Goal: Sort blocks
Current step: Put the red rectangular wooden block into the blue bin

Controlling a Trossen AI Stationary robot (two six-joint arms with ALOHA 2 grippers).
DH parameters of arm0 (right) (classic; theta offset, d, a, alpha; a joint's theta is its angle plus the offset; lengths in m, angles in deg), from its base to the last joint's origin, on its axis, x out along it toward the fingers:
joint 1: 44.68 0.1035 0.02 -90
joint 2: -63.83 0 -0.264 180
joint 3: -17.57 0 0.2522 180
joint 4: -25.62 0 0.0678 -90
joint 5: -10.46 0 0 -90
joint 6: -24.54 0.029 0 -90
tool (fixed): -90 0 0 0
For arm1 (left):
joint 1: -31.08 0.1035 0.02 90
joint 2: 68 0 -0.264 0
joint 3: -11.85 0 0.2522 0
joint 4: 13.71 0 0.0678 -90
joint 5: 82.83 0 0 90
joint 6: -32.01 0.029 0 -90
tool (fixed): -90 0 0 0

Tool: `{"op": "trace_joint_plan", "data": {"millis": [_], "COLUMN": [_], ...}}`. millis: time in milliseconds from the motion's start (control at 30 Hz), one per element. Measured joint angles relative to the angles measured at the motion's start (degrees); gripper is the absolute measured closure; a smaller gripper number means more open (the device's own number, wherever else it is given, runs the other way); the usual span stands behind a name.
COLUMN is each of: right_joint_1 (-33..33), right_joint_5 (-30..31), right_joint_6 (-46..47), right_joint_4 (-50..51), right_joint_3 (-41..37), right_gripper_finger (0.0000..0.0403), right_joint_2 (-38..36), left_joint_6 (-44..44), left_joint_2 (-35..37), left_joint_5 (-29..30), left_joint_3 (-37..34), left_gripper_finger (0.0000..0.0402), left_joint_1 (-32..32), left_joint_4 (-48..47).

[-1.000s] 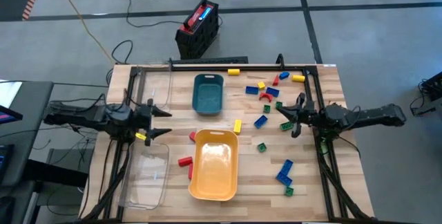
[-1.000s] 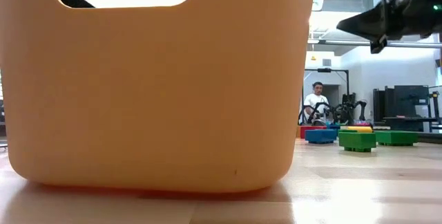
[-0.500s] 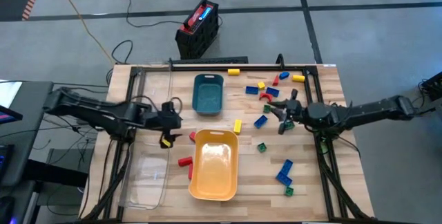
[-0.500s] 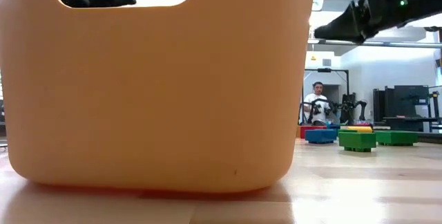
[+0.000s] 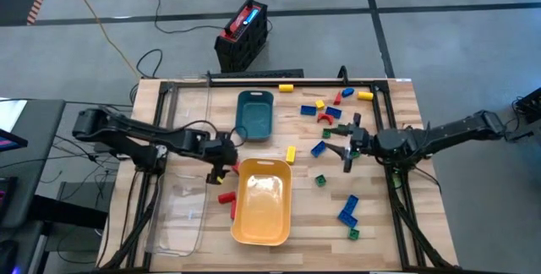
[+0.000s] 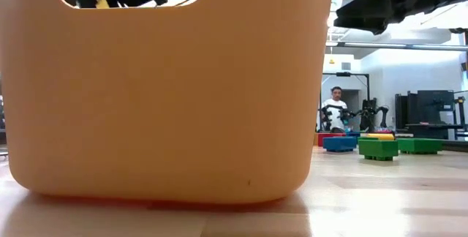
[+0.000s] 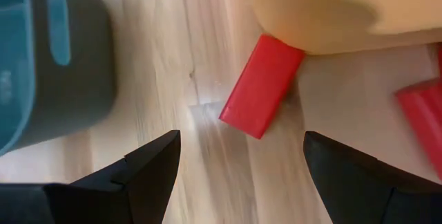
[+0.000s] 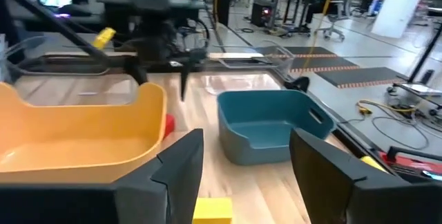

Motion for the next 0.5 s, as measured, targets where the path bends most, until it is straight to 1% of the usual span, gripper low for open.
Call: {"op": "trace_joint_plan", "data": {"millis": [233, 500], "right_joint_1": [1.95, 1.85], "right_joint_5": [-0.01, 0.00], "right_joint_6": [-0.12, -1.37], "right_joint_4": [0.16, 0.15], "right_joint_3": [0.00, 0.00], "right_gripper_finger": [0.0175, 0.0175], "right_joint_2": [-0.04, -0.04], "left_joint_6": [2.54, 5.52], "left_joint_2": [-3.48, -9.93], "left_joint_5": [-3.58, -7.49], "left_joint_3": [0.24, 3.99], "left_gripper_finger": [0.0102, 0.0102], "left_joint_1": [2.53, 2.97], "left_joint_4": [3.32, 3.15]}}
